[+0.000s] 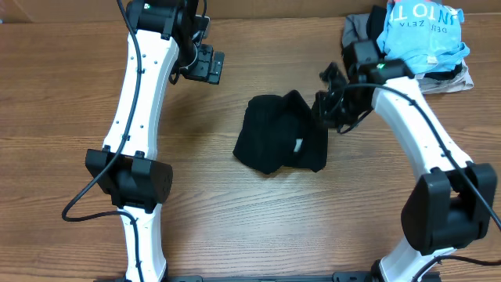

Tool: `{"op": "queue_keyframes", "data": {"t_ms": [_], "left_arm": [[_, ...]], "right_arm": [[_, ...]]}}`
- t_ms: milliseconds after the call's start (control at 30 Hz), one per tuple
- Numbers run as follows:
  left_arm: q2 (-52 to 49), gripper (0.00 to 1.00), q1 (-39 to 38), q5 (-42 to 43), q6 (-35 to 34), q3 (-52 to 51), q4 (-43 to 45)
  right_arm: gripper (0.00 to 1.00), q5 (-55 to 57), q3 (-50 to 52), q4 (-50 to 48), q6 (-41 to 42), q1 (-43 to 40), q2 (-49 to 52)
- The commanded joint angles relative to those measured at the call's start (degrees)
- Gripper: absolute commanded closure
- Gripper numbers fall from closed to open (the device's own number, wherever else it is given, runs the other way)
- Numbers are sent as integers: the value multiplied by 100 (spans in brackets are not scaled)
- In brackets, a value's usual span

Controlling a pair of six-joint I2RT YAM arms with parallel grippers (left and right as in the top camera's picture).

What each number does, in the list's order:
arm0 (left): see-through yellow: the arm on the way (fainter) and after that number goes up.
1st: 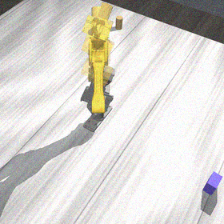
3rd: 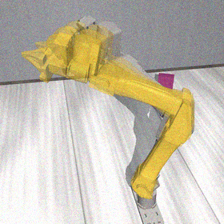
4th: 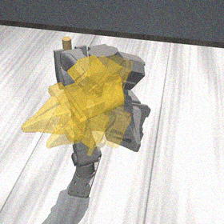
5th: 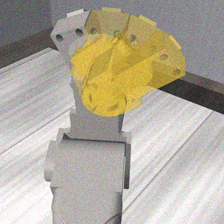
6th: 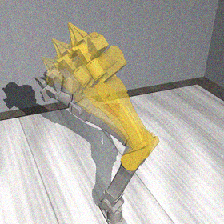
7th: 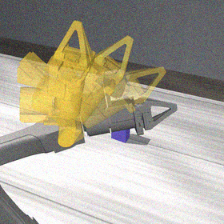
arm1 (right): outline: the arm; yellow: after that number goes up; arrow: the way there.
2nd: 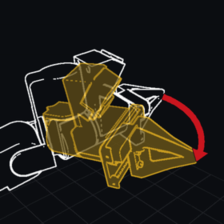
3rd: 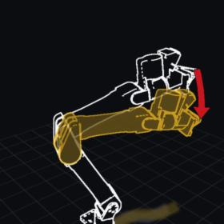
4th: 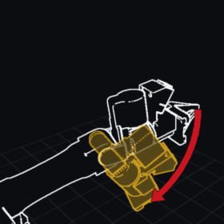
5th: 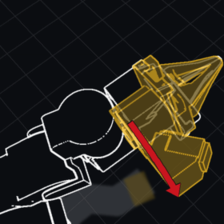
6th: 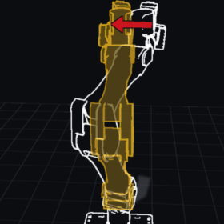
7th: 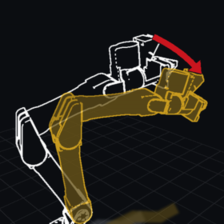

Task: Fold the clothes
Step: 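Grasp the right side of the black shirt bundle with the right gripper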

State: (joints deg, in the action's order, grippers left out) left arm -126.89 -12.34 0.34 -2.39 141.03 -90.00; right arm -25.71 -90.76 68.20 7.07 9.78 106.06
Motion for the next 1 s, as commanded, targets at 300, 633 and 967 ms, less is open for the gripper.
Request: {"op": "queue_keyframes", "data": {"t_ms": [300,633,967], "left_arm": [[87,1,37,-195,116,17,-26],[87,0,44,-205,114,17,0],[87,0,44,-199,114,17,0]], "right_arm": [[96,142,334,138,31,-1003,-190],[96,188,1996,-1331,68,-1207,-179],[6,-319,2693,-2138,17,-1204,-179]]}}
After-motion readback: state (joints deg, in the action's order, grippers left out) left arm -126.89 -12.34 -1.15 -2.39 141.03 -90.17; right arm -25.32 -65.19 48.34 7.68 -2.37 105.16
